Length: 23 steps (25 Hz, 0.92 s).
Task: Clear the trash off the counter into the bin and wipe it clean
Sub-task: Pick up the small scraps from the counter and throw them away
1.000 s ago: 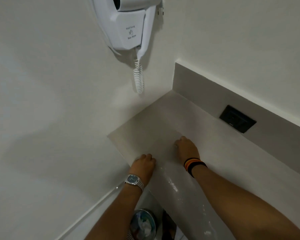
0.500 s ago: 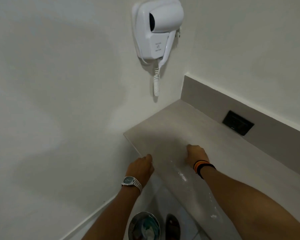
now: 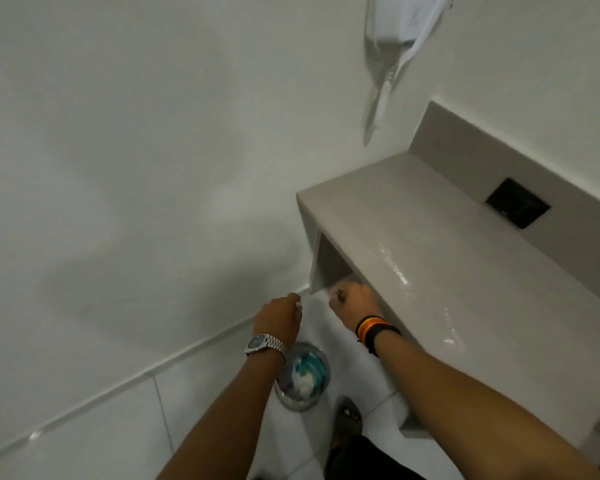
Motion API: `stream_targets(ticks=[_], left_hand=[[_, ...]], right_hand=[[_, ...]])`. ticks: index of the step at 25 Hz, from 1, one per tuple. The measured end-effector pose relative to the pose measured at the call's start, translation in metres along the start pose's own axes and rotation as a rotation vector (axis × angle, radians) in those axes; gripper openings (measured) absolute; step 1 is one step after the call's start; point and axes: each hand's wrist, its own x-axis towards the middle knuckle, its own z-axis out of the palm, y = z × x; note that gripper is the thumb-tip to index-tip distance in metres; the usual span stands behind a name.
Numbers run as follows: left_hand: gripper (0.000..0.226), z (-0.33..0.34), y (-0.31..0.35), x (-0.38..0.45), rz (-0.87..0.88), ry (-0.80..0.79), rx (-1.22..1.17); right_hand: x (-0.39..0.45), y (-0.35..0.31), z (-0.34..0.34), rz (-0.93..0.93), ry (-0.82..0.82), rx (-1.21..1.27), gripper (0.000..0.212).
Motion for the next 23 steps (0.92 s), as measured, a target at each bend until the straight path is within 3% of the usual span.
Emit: stream_targets(ticks=[5, 8, 14, 18, 23], left_hand=[[0.028, 0.11, -0.074, -0.04, -0.256, -0.118, -0.102], [0.032, 0.19, -0.118, -0.047, -0.367, -0.169, -0.111], [0.027, 0.315, -0.163, -0.01, -0.354, -0.155, -0.105], [0.028, 0.334, -0.169, -0.005, -0.338, -0.158, -0.007], [0.045, 0.261, -0.144, -0.027, -0.154, -0.049, 0.086]], right_hand=[[0.016, 0.057, 0.136, 0.106, -0.169, 0.034, 0.02], [0.03, 0.114, 0.215, 0.202, -0.186, 0.068, 0.026], [0.081, 0.198, 0.322, 0.233, -0.186, 0.102, 0.02], [0.088, 0.207, 0.335, 0.219, -0.136, 0.155, 0.027], [0.049, 0.144, 0.263, -0.024, -0.072, 0.069, 0.044]])
